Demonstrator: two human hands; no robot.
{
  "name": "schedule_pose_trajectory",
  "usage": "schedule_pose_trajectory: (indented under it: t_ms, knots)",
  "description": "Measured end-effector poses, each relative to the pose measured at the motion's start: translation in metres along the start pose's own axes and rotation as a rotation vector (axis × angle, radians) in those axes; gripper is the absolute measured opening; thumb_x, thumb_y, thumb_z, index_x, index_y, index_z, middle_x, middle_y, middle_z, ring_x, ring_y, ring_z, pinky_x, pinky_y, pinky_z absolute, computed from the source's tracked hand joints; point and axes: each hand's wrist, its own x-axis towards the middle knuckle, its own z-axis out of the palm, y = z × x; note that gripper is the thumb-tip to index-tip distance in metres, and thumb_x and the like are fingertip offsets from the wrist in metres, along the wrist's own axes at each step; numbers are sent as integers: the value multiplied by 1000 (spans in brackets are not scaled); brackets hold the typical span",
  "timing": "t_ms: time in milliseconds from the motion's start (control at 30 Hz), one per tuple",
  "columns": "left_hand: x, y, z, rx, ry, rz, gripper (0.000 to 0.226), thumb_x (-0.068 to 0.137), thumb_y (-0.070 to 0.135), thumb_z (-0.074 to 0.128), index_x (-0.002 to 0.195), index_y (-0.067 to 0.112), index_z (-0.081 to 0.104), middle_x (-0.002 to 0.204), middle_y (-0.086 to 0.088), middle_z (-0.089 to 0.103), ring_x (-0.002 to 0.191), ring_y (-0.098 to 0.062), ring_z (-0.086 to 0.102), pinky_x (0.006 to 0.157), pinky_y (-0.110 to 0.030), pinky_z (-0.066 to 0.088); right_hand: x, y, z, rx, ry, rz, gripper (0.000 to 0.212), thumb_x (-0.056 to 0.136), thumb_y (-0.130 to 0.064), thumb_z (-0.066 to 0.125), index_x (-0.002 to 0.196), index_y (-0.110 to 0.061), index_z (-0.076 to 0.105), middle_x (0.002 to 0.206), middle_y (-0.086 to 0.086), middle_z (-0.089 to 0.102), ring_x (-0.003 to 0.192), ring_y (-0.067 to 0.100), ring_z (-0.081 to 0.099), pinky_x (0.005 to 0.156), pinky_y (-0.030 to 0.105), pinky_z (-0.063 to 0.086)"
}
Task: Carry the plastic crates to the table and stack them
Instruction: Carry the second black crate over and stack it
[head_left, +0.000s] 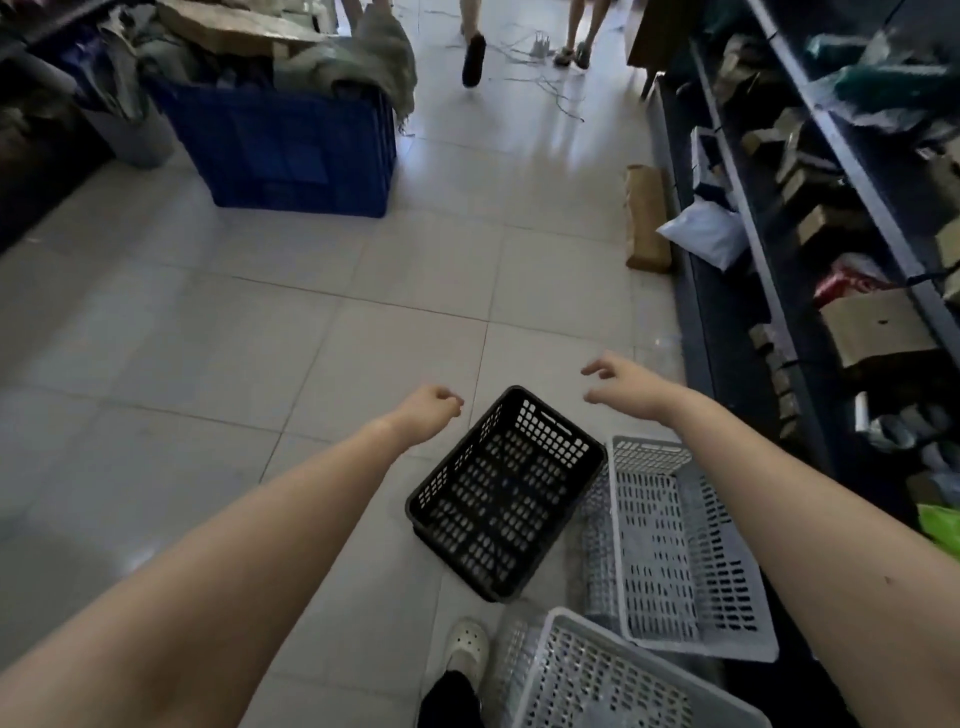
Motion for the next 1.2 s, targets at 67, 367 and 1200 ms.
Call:
schedule_pose_trajectory:
  t_ms: [67, 367, 1200]
  knots:
    - [43, -24, 9, -37, 56, -63, 28, 95, 18, 44, 111, 8, 65, 112, -10, 66, 103, -25, 58, 94, -32, 45, 46, 11, 4, 22, 14, 22, 44, 88, -19, 62, 130, -16, 53, 138, 15, 49, 124, 28, 50, 105, 38, 39]
    - [182, -169, 117, -114, 92, -463, 26, 96, 20, 45, 73, 11, 55, 72, -9, 55, 74, -25, 51, 67, -30, 35, 247, 93, 63, 75, 95, 146, 22, 84, -18, 63, 106, -12, 65, 96, 7, 60, 93, 23, 57, 85, 31, 44]
    - [338, -360, 177, -190, 417, -825, 39, 99, 23, 38, 127, -3, 46, 127, -23, 59, 114, -41, 56, 90, -40, 46, 487, 234, 234, -194, 238, 311, 33, 84, -9, 49, 117, -9, 57, 122, 26, 57, 116, 42, 51, 94, 38, 44]
